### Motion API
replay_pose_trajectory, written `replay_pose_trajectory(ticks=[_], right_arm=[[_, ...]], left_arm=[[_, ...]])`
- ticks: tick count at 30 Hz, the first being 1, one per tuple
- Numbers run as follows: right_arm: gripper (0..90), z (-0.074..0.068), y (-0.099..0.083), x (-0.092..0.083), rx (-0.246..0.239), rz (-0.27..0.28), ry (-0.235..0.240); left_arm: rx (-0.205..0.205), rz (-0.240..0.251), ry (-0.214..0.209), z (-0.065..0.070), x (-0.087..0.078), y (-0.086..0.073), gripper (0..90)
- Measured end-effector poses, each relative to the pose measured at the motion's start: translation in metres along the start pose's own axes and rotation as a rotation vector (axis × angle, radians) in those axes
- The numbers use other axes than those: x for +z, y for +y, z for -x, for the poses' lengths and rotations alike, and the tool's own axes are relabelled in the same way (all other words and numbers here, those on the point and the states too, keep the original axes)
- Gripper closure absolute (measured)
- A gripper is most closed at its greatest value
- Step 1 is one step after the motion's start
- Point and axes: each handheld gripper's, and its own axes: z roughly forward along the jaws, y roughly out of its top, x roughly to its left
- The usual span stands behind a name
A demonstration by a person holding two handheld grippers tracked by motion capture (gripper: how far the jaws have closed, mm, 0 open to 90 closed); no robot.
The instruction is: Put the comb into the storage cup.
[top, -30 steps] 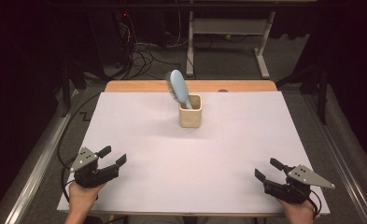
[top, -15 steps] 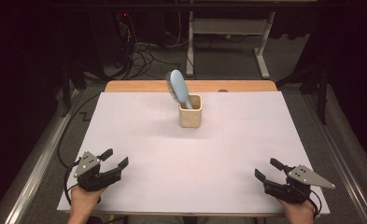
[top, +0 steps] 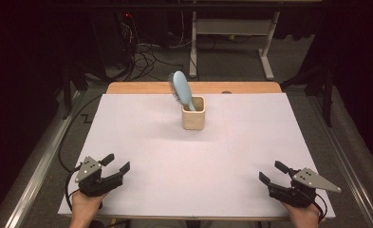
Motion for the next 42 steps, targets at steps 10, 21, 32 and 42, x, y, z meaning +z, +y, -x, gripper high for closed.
replay_pose_trajectory(ticks=[10,21,32,42], right_arm=[[27.4,0.0,0.0,0.0,0.0,-0.003,0.001],[27.4,0.0,0.0,0.0,0.0,-0.005,0.0],[27.5,0.0,0.0,0.001,-0.003,-0.01,-0.003],[27.5,0.0,-0.001,0.001,-0.002,-0.01,-0.001]], left_arm=[[-0.002,0.005,0.008,0.0,0.001,-0.003,30.1],[-0.018,-0.008,0.012,-0.002,0.002,-0.009,30.1],[-0.03,-0.011,0.019,-0.005,0.002,-0.013,30.1],[-0.024,-0.031,0.025,-0.005,0.004,-0.016,30.0]])
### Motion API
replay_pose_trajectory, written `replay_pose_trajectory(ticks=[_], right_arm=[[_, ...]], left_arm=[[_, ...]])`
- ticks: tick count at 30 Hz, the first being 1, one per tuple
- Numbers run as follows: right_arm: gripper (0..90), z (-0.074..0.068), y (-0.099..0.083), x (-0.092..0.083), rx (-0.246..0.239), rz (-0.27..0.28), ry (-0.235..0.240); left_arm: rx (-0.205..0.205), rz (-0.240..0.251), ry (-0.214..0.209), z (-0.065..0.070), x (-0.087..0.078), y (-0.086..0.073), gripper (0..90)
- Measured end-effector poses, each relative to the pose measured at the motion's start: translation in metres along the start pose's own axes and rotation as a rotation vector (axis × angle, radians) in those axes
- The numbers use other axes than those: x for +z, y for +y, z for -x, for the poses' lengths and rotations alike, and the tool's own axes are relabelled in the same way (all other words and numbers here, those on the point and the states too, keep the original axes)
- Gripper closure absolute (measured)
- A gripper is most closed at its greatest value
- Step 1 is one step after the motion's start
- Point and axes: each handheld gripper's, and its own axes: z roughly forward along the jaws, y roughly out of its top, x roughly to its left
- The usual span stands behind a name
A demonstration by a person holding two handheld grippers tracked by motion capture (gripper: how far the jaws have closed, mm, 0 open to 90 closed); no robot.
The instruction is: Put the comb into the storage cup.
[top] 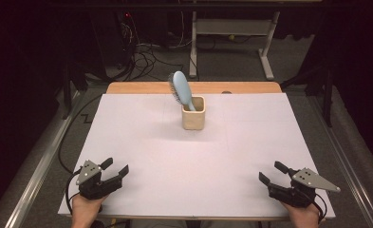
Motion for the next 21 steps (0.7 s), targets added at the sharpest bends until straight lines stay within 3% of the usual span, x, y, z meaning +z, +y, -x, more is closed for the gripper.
replay_pose_trajectory(ticks=[21], right_arm=[[27.5,0.0009,-0.0001,0.0001,0.006,0.0,0.002]], left_arm=[[0.007,-0.019,0.01,0.0017,0.0031,-0.0015,30.1]])
